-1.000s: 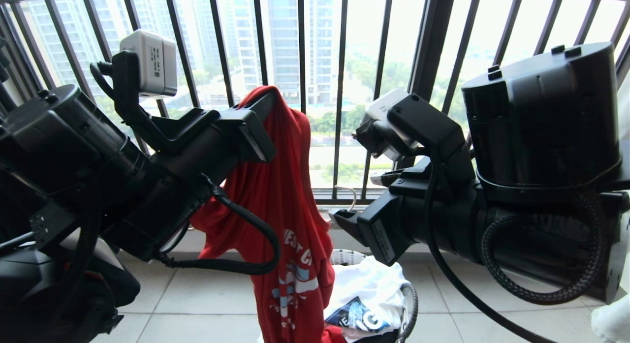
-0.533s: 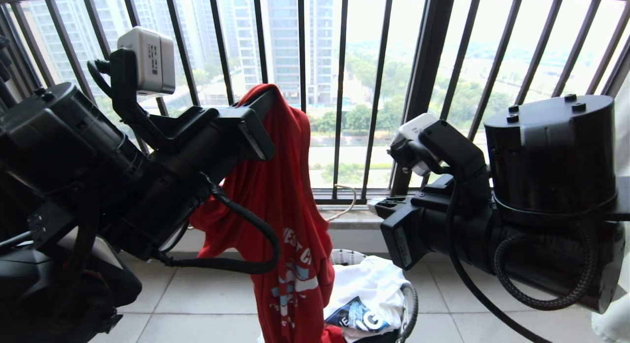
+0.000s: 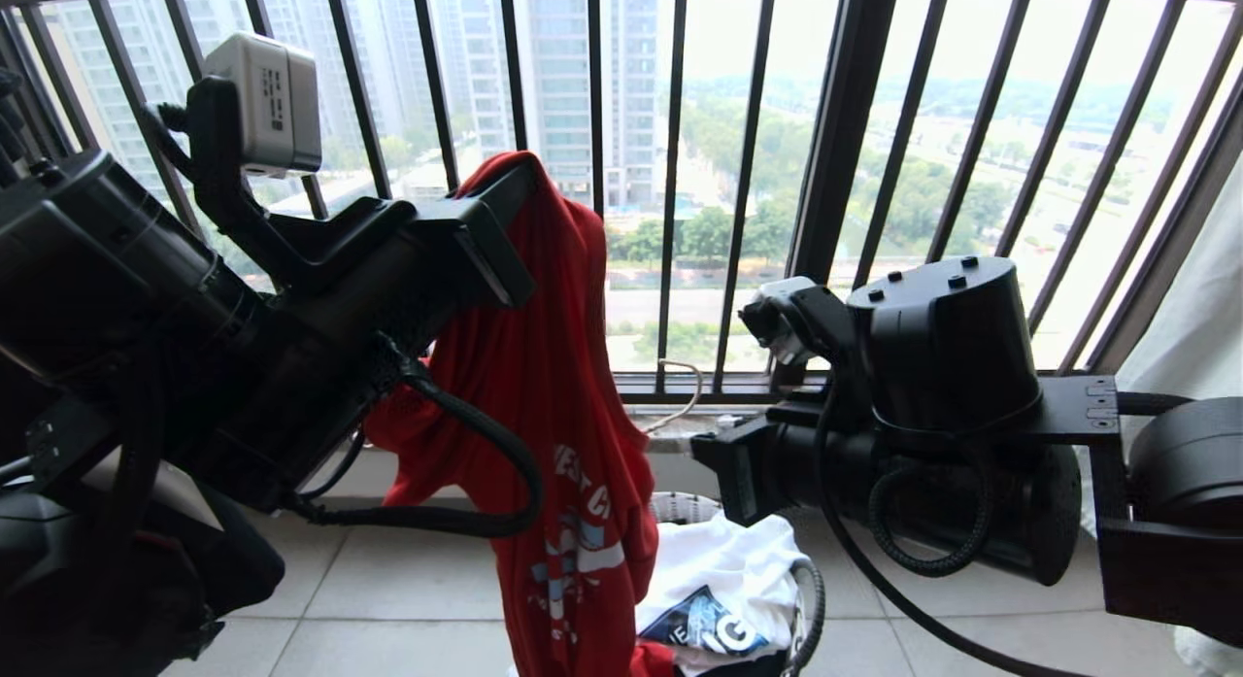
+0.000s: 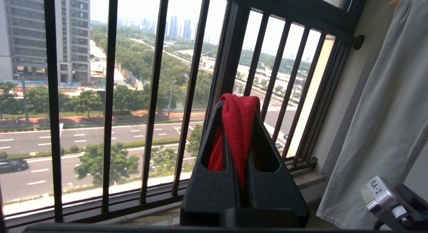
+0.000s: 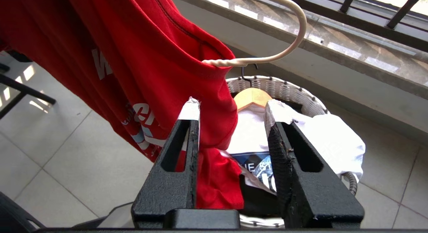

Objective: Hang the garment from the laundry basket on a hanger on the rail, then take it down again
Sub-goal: Hang the clothes on the clothes rack

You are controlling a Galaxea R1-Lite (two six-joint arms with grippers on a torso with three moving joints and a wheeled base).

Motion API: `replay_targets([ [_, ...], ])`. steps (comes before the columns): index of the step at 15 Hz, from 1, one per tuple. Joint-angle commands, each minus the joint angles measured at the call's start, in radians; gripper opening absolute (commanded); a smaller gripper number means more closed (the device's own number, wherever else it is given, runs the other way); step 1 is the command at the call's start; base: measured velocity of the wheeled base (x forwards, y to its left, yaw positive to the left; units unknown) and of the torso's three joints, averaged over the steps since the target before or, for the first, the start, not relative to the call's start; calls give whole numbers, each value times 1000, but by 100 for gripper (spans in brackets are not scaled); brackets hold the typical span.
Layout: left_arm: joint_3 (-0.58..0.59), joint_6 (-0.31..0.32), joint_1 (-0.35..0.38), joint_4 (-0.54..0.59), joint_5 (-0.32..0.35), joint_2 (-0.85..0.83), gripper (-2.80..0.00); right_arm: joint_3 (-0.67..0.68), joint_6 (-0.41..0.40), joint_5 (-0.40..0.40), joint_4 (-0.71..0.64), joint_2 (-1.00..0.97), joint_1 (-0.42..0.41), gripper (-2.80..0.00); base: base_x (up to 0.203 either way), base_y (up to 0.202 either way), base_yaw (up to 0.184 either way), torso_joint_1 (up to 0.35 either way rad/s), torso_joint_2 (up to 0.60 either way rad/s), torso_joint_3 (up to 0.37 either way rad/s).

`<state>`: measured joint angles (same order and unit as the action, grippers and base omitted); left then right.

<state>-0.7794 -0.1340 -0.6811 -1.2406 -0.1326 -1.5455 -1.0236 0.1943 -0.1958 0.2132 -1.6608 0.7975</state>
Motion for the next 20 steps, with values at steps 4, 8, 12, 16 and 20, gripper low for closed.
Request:
replay_targets([
  [4, -3, -1, 0, -6, -1, 20, -280, -97, 135, 38, 68, -137, -27, 0, 0, 0, 0, 0, 0, 0],
  [8, -6, -1, 2, -5, -1, 31, -280, -132, 270, 113, 60, -143, -41, 0, 0, 0, 0, 0, 0, 0],
  [12, -6, -1, 3, -5, -1, 31, -280, -173, 374, 146, -23, -142, -69, 0, 0, 0, 0, 0, 0, 0],
  [16, -12, -1, 8, -5, -1, 31, -280, -189, 463, 168, -68, -156, -94, 0, 0, 0, 0, 0, 0, 0],
  [20, -12, -1, 9, -5, -1, 33, -280, -272, 507, 176, -113, -231, -104, 0, 0, 0, 0, 0, 0, 0],
])
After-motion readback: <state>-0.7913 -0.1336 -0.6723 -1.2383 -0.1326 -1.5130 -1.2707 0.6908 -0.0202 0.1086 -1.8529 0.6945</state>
